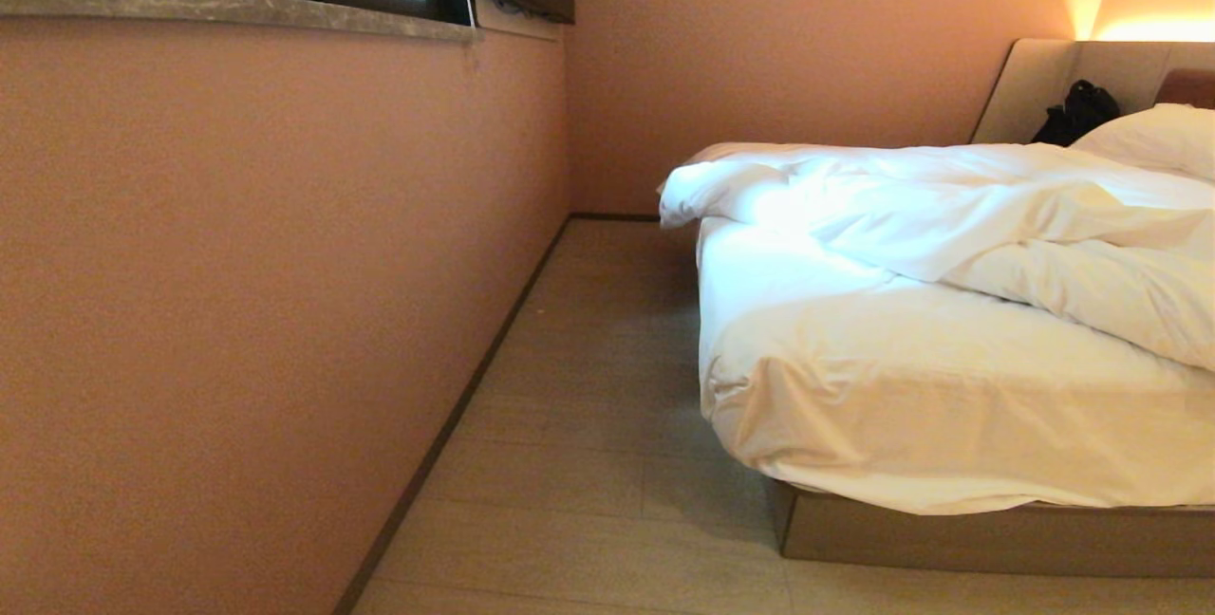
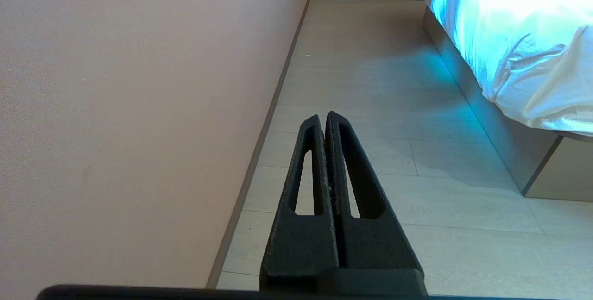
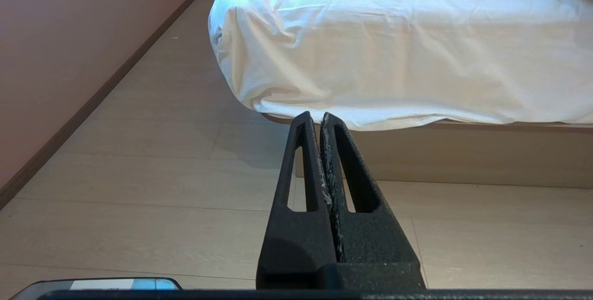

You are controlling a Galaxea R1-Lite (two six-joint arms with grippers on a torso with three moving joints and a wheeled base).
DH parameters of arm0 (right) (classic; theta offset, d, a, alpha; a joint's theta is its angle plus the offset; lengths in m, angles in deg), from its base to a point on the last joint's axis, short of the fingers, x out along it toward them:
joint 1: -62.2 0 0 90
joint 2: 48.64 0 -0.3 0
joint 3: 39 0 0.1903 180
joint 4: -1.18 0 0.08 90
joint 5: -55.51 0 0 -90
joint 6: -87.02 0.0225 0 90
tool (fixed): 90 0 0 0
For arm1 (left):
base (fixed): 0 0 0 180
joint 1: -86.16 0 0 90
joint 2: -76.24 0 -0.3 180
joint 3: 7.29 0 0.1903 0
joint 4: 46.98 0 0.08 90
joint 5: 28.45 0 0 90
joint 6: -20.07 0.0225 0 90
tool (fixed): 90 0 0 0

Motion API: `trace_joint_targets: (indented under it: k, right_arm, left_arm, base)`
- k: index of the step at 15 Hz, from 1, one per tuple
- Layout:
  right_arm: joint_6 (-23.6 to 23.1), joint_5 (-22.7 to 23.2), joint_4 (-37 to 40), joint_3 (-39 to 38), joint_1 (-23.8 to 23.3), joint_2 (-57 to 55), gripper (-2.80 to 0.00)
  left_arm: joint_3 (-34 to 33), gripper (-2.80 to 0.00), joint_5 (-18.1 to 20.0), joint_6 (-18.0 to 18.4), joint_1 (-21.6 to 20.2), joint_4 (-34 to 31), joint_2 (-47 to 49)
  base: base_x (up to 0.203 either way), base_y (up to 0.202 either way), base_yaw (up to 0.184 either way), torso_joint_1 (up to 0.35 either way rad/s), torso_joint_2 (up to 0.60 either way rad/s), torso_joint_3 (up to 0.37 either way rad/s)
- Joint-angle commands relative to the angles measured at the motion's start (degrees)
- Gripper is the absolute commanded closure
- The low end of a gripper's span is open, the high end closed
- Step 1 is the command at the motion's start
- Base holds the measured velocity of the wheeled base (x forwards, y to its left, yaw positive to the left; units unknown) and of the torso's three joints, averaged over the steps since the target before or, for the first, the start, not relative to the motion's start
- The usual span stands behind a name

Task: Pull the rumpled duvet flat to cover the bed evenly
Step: Hold the folded corner of the quilt

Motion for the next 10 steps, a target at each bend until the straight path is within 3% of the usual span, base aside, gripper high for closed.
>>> trace_joint_targets:
  k: [1, 10]
  right_arm:
    - [0.0, 0.0, 0.0, 0.0, 0.0, 0.0, 0.0]
    - [0.0, 0.0, 0.0, 0.0, 0.0, 0.0, 0.0]
  left_arm:
    - [0.0, 0.0, 0.0, 0.0, 0.0, 0.0, 0.0]
    - [0.0, 0.0, 0.0, 0.0, 0.0, -0.1, 0.0]
  base:
    - [0.0, 0.0, 0.0, 0.0, 0.0, 0.0]
    - [0.0, 0.0, 0.0, 0.0, 0.0, 0.0]
